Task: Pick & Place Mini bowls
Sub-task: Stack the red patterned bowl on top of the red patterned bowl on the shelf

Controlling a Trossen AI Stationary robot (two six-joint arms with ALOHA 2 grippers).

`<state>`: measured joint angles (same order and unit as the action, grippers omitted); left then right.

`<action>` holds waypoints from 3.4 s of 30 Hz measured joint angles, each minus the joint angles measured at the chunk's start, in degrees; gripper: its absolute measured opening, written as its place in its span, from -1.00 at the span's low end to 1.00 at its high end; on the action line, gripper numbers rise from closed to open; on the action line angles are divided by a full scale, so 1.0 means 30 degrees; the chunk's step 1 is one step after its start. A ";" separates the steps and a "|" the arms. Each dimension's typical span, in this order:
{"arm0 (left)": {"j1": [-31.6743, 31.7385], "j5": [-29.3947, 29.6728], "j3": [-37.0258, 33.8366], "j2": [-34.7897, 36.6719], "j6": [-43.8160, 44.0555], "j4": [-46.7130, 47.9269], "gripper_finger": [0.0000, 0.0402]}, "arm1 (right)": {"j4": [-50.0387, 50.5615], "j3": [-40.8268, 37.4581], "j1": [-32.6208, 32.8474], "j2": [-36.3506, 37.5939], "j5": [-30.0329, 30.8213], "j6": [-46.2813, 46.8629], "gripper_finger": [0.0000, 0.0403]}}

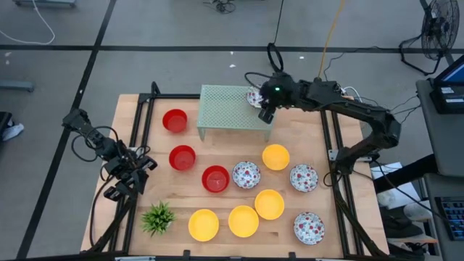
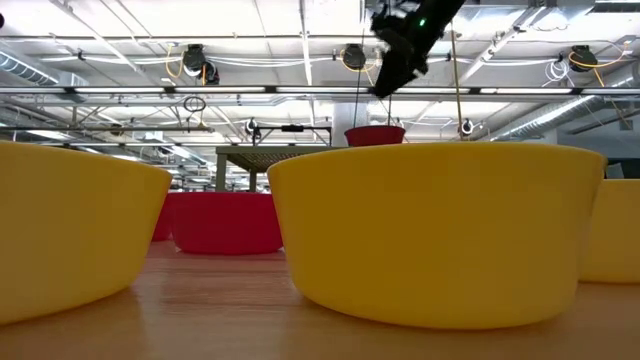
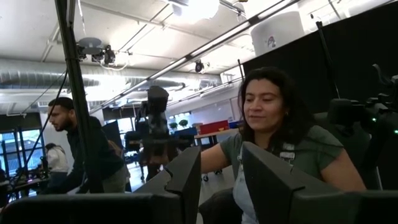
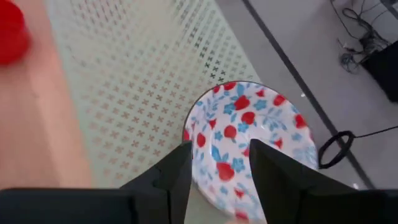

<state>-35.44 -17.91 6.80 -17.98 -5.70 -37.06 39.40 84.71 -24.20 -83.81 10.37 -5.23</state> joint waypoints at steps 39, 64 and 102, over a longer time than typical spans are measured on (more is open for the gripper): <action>0.0000 -0.0002 0.0003 -0.0007 0.0003 0.0001 -0.39 | 0.2374 -1.2210 1.5764 0.3525 -0.2367 2.4843 -0.13; 0.0000 0.0003 0.0004 -0.0007 -0.0002 0.0006 -0.39 | 0.2292 -1.5234 1.5962 0.3796 -0.2221 2.6912 -0.92; 0.0007 0.0000 -0.0002 -0.0003 -0.0002 0.0000 -0.39 | -1.0957 -1.1548 1.0695 0.7871 0.2193 0.9750 -0.99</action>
<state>-35.42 -17.91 6.79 -17.99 -5.71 -37.06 6.53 50.06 7.88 -60.19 16.95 24.02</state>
